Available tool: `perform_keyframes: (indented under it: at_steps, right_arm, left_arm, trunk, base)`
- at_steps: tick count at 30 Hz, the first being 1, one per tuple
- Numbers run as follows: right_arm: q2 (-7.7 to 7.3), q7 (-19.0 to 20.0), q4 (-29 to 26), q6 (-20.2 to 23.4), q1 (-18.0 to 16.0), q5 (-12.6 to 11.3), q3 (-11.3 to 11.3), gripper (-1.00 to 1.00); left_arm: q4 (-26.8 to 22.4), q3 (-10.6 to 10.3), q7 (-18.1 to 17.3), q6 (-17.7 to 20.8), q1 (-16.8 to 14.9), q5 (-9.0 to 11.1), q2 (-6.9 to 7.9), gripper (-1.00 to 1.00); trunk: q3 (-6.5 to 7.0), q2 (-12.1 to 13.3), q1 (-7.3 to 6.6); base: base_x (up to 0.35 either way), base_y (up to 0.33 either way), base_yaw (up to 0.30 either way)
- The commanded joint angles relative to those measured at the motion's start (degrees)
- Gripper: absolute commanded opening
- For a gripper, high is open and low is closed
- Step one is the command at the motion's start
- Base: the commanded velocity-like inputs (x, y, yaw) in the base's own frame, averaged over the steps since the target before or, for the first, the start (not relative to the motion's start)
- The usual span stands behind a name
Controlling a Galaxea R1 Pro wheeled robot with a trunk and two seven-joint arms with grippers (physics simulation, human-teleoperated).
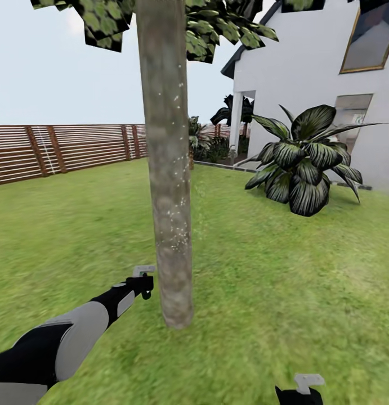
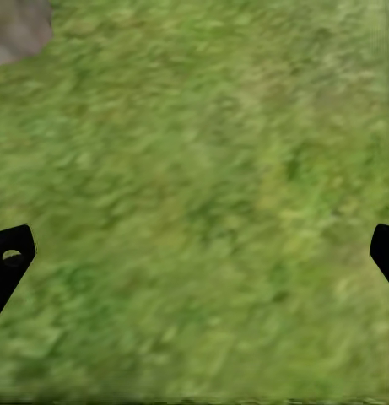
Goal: In the garden, pick up the pesticide atomizer on the floor and spray pesticide onto both trees until each tree trunk is fully covered.
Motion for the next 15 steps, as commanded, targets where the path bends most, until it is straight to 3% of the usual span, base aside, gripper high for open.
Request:
perform_keyframes:
  at_steps: [1, 8, 15]
  right_arm:
    - [0.02, 0.41, 0.28, -0.40, -0.13, -0.61, 0.35, 1.00]
    - [0.02, 0.41, 0.28, -0.39, -0.13, -0.61, 0.35, 1.00]
    - [0.02, 0.41, 0.28, -0.39, -0.13, -0.61, 0.35, 1.00]
  left_arm:
    - [0.02, 0.43, -0.17, -0.16, -0.04, -0.41, 0.00, -1.00]
    - [0.07, 0.40, -0.17, -0.16, -0.04, -0.42, -0.04, -1.00]
    - [0.08, 0.41, -0.18, -0.16, -0.04, -0.40, -0.05, -1.00]
  trunk:
    - [-0.09, -0.08, 0.00]
    - [-0.09, -0.08, 0.00]
    - [-0.09, -0.08, 0.00]
  base:
    - [-0.131, 0.350, -0.299]
    - [-0.162, 0.349, -0.191]
    - [-0.202, 0.343, -0.280]
